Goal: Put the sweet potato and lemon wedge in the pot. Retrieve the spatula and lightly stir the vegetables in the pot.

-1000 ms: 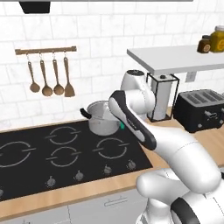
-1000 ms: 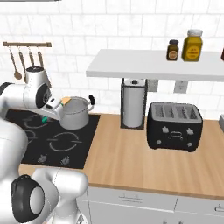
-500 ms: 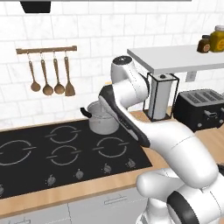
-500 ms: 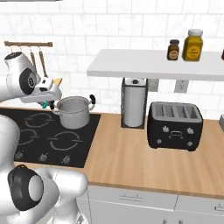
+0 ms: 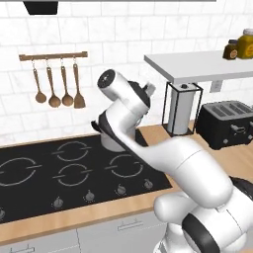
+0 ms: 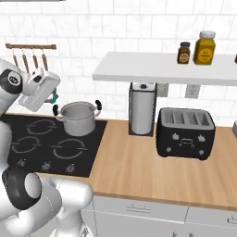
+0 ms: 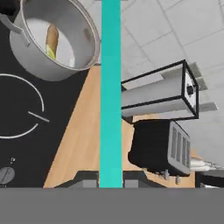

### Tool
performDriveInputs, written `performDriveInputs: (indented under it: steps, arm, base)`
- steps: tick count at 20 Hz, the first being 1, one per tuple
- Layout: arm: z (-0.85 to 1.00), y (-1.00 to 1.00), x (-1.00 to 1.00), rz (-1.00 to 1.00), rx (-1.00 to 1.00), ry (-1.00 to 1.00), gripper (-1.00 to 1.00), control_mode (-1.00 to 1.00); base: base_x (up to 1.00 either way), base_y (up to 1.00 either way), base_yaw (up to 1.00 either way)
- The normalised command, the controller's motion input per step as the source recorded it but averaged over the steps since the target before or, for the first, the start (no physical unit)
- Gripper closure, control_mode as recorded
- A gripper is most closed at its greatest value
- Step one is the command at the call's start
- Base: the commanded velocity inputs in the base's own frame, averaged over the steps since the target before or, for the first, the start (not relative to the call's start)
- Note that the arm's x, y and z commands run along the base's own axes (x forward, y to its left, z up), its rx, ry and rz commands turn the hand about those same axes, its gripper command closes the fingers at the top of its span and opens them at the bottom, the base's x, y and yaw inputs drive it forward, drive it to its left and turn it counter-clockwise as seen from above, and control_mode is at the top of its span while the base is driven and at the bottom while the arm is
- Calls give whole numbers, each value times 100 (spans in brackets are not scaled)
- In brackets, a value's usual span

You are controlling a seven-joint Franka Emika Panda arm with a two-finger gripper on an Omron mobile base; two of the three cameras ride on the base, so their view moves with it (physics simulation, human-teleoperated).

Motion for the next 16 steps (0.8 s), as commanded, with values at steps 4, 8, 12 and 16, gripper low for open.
performDriveInputs:
  steps: [4,8,12,16]
  arm:
    - [27,-27,2,31,-57,0,100,-100]
    - [4,-18,0,38,-52,3,100,-100]
    - [37,-15,12,36,-44,18,100,-100]
    - [33,0,29,34,-40,31,100,-100]
  base:
    - [0,0,0]
    - [0,0,0]
    - [0,0,0]
    - [0,0,0]
